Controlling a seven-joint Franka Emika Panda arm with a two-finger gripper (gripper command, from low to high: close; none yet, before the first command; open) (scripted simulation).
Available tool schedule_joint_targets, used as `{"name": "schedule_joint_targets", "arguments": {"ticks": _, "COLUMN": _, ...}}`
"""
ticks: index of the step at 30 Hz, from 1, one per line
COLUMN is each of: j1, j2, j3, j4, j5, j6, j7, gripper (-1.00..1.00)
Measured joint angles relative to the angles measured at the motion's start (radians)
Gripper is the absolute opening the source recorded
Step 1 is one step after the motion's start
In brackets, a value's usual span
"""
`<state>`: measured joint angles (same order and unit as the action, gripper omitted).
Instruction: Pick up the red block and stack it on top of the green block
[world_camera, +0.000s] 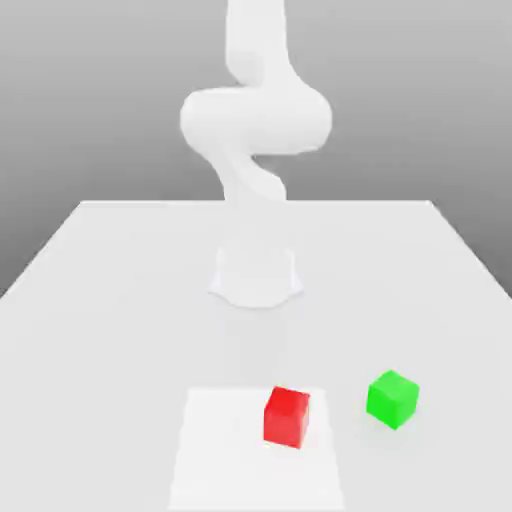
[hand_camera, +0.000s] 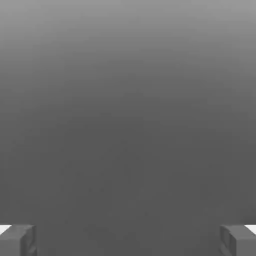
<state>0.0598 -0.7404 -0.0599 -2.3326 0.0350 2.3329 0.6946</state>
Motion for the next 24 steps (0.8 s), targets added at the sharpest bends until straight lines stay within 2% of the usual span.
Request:
{"name": "schedule_joint_targets", "arguments": {"ticks": 12, "j1": 0.254, "j2": 0.314, "j3": -0.213, "j4": -0.155, "j5": 0.164, "j6": 0.151, "j7": -0.505, "gripper": 0.00}}
{"name": "schedule_joint_targets", "arguments": {"ticks": 19, "j1": 0.350, "j2": 0.495, "j3": -0.263, "j4": -0.243, "j5": 0.231, "j6": 0.237, "j7": -0.774, "gripper": 0.00}}
{"name": "schedule_joint_targets", "arguments": {"ticks": 24, "j1": 0.382, "j2": 0.609, "j3": -0.264, "j4": -0.308, "j5": 0.234, "j6": 0.305, "j7": -0.934, "gripper": 0.00}}
